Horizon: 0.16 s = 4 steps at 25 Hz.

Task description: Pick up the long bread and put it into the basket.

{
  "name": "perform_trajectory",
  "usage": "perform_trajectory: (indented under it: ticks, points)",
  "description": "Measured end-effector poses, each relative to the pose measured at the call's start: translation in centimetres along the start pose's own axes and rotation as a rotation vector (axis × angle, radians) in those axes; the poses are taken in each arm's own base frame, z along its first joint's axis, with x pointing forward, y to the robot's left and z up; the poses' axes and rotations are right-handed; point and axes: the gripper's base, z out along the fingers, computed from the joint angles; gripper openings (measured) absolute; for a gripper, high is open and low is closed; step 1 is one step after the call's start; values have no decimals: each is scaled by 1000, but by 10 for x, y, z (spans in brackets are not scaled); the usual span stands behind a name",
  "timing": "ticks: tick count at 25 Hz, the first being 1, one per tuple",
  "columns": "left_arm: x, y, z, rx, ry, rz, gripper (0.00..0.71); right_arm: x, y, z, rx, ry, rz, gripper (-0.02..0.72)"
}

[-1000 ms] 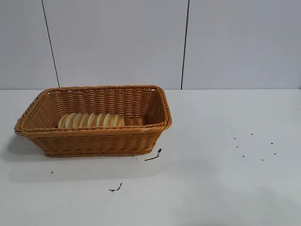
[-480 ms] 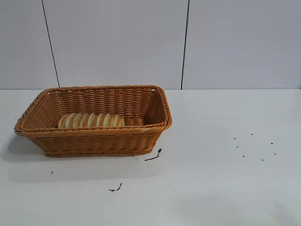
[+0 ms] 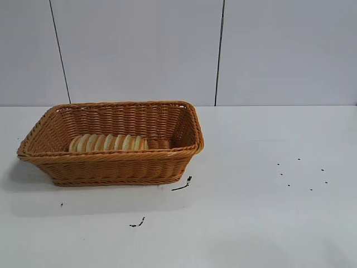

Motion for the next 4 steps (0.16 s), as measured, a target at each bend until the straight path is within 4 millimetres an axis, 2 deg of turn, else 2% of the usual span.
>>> perform_trajectory:
  ticks: [4]
  points:
    - [0,0,0,0,0,0,696,0,0,0,0,0,0,588]
